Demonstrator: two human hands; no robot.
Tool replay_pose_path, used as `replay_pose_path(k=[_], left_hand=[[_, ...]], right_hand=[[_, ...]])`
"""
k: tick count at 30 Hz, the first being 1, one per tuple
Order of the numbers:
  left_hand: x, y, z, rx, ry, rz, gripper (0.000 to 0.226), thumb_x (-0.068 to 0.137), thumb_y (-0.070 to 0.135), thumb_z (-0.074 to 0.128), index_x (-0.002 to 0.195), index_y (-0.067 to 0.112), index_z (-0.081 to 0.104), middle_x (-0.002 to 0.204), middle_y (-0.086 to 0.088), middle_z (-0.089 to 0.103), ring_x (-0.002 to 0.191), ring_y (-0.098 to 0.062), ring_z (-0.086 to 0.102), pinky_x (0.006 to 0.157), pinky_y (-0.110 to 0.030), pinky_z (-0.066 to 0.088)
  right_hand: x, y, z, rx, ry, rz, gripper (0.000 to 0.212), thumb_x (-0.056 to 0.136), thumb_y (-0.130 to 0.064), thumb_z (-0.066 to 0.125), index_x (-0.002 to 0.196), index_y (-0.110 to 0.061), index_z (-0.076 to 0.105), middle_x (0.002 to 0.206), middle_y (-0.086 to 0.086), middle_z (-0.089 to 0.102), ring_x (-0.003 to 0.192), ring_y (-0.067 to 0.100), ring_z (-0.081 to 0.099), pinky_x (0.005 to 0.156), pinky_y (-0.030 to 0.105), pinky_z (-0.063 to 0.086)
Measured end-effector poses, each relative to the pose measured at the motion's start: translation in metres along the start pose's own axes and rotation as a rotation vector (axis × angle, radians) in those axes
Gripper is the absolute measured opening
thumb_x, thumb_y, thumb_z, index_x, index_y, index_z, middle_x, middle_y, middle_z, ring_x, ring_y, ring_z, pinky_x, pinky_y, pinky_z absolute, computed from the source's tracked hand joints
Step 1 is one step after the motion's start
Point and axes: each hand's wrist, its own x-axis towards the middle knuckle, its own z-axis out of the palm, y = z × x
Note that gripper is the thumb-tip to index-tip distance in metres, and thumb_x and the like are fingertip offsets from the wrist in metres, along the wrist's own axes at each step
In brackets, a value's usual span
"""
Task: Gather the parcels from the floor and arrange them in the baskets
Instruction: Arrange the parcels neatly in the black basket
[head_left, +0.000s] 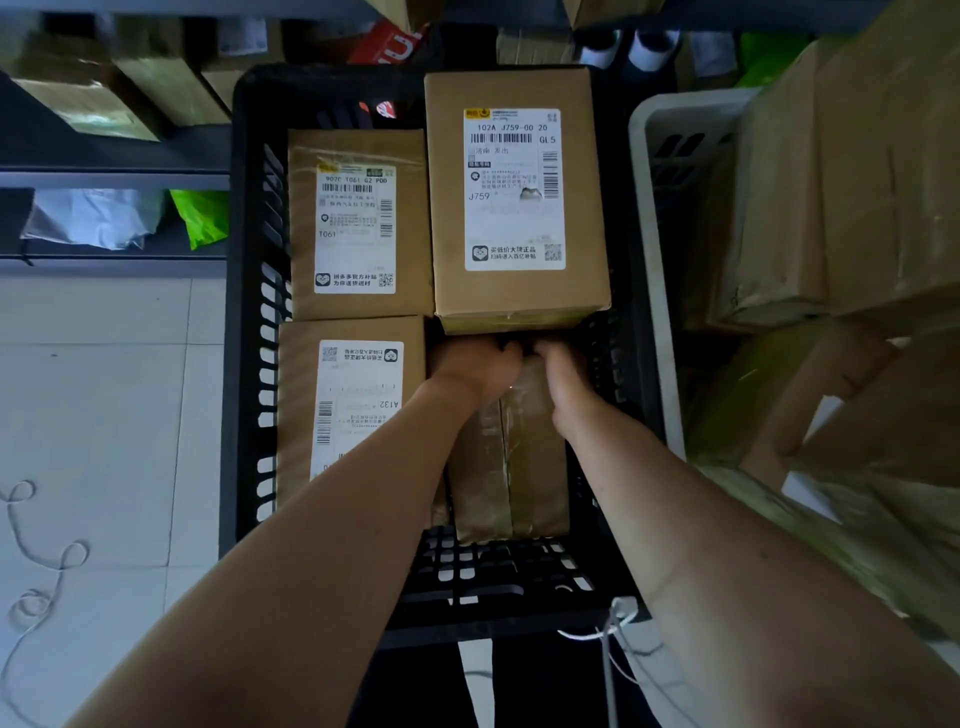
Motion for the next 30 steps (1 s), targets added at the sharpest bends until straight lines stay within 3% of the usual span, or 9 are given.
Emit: replay_pose_path(k=[6,11,14,17,20,22,24,26,30], left_hand=[[0.000,-0.002,-0.003,-0.060,0.012,-0.005,0.040,0.097,0.034,0.036,0.121,0.013,0.061,0.130,-0.016,0.058,0.118,-0.031,0.053,0.097,-0.034,0.040],[0.002,-0.003,-0.004,-0.042,0.001,0.010,0.042,0.098,0.035,0.034,0.124,0.014,0.059,0.132,-0.016,0.057,0.120,-0.031,0.052,0.099,-0.036,0.041],[0.002,-0.003,-0.003,-0.036,-0.034,0.009,0.043,0.099,0.036,0.032,0.127,0.015,0.057,0.134,-0.016,0.056,0.122,-0.030,0.051,0.097,-0.035,0.039],[0.002,0.000,-0.004,-0.023,-0.017,0.033,0.044,0.100,0.035,0.032,0.133,0.017,0.054,0.141,-0.013,0.052,0.128,-0.029,0.048,0.101,-0.034,0.037],[0.003,0.000,-0.002,0.010,-0.007,0.049,0.044,0.101,0.034,0.031,0.136,0.018,0.053,0.145,-0.012,0.049,0.133,-0.029,0.044,0.107,-0.035,0.034],[0.004,0.000,-0.001,0.036,-0.001,0.048,0.045,0.101,0.034,0.031,0.136,0.016,0.054,0.142,-0.014,0.051,0.131,-0.030,0.046,0.108,-0.036,0.036],[0.005,0.000,0.000,0.051,0.001,0.056,0.045,0.101,0.033,0.031,0.133,0.013,0.055,0.138,-0.015,0.054,0.127,-0.030,0.049,0.105,-0.035,0.038],[0.008,0.000,0.002,0.067,0.001,0.071,0.045,0.101,0.032,0.031,0.132,0.012,0.056,0.136,-0.016,0.055,0.126,-0.030,0.049,0.105,-0.035,0.038],[0.010,-0.002,0.005,0.126,-0.015,0.095,0.047,0.102,0.033,0.026,0.126,0.010,0.058,0.135,-0.018,0.056,0.125,-0.030,0.050,0.104,-0.036,0.036]], right_hand=[[0.000,-0.002,0.000,0.246,-0.015,0.108,0.032,0.091,-0.041,0.050,0.089,-0.014,0.066,0.078,0.010,0.063,0.074,0.027,0.059,0.067,0.033,0.046],[-0.006,-0.003,-0.001,0.205,-0.043,0.118,0.040,0.086,-0.046,0.055,0.104,-0.013,0.069,0.085,0.010,0.067,0.083,0.028,0.063,0.074,0.034,0.049],[-0.004,0.004,0.003,0.125,-0.029,0.014,0.067,0.063,-0.058,0.065,0.120,-0.022,0.066,0.110,0.007,0.069,0.104,0.028,0.065,0.095,0.043,0.051],[-0.009,0.002,0.003,0.077,0.000,-0.133,0.059,0.075,-0.044,0.069,0.130,-0.025,0.058,0.119,0.007,0.066,0.107,0.028,0.064,0.096,0.048,0.052],[-0.005,0.002,0.003,0.078,0.029,-0.196,0.040,0.089,-0.017,0.066,0.128,-0.015,0.056,0.115,0.007,0.066,0.102,0.024,0.063,0.083,0.033,0.053],[-0.003,0.004,0.005,0.087,0.075,-0.244,0.036,0.089,-0.008,0.066,0.124,-0.008,0.057,0.107,0.007,0.064,0.096,0.021,0.062,0.070,0.022,0.049],[-0.004,0.004,0.006,0.100,0.108,-0.258,0.031,0.087,-0.005,0.068,0.116,-0.006,0.059,0.103,0.008,0.064,0.093,0.021,0.061,0.067,0.019,0.047],[-0.002,0.004,0.007,0.107,0.100,-0.247,0.029,0.087,-0.007,0.069,0.114,-0.009,0.058,0.103,0.008,0.064,0.094,0.022,0.062,0.068,0.022,0.048],[-0.002,0.002,0.007,0.120,0.084,-0.233,0.045,0.089,-0.016,0.069,0.132,-0.013,0.054,0.119,0.007,0.063,0.109,0.023,0.061,0.091,0.034,0.050]])
